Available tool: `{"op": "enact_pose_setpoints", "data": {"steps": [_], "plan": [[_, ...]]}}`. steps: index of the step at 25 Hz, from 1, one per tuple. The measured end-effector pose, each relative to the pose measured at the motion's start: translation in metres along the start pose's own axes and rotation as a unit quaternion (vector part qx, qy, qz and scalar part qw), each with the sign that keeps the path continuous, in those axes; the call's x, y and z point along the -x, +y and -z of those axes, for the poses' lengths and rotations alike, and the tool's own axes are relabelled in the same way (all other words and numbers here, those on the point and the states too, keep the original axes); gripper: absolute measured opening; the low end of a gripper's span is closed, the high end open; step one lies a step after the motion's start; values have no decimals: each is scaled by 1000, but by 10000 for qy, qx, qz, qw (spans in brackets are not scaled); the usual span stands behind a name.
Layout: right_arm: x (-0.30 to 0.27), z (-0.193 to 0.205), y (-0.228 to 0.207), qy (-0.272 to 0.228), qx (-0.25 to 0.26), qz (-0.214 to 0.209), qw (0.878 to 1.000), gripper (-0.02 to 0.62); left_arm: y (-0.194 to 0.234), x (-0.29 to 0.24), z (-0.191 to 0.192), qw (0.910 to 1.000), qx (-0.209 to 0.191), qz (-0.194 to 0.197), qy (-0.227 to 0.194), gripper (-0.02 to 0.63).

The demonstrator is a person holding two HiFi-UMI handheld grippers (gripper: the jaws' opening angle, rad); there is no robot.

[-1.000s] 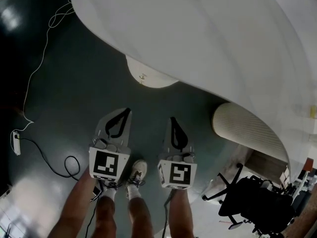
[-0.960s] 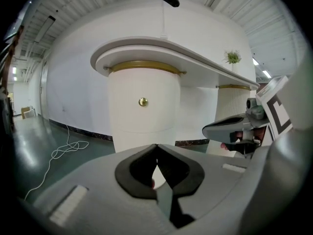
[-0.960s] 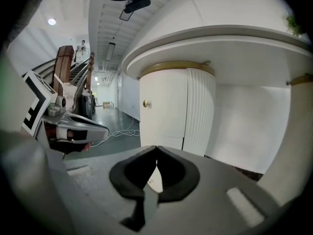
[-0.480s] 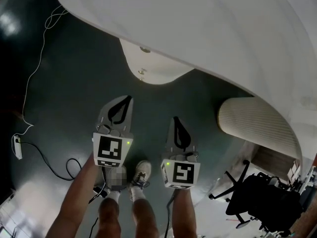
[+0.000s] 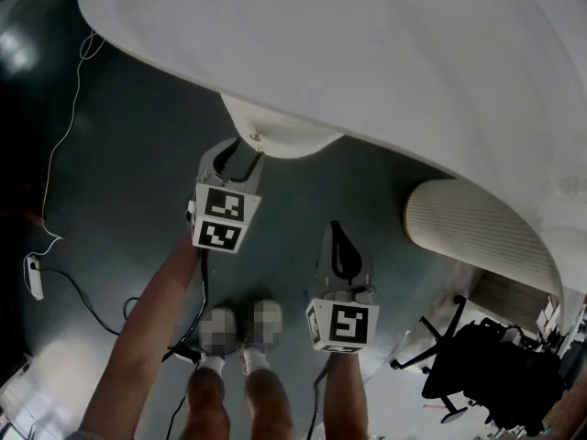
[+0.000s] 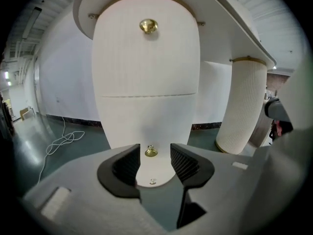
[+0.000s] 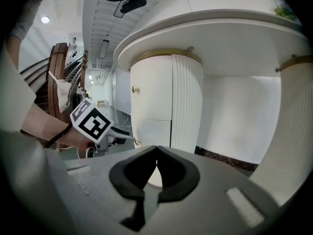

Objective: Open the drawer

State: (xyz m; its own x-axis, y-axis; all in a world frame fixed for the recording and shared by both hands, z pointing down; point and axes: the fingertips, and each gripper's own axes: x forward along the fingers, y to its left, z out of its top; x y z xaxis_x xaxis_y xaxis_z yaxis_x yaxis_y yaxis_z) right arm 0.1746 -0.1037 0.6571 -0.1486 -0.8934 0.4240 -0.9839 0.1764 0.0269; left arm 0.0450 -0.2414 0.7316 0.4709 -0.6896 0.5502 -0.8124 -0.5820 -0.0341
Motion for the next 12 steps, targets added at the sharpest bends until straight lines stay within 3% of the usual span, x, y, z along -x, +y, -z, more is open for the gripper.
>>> {"op": "enact_pose_setpoints", "data": {"steps": [4,10,12], "plan": [[1,6,-2,-23,-15,11,10000,3,-1,-26,15,9996,67,123,256,232],[5,19,-5,20,-46,40,10000,3,-1,-40,22,9995,-75,-11,296,230],[6,23,-6,49,-49,55,10000,2,3,-43,24,9994,-80,-125,319,203]]}}
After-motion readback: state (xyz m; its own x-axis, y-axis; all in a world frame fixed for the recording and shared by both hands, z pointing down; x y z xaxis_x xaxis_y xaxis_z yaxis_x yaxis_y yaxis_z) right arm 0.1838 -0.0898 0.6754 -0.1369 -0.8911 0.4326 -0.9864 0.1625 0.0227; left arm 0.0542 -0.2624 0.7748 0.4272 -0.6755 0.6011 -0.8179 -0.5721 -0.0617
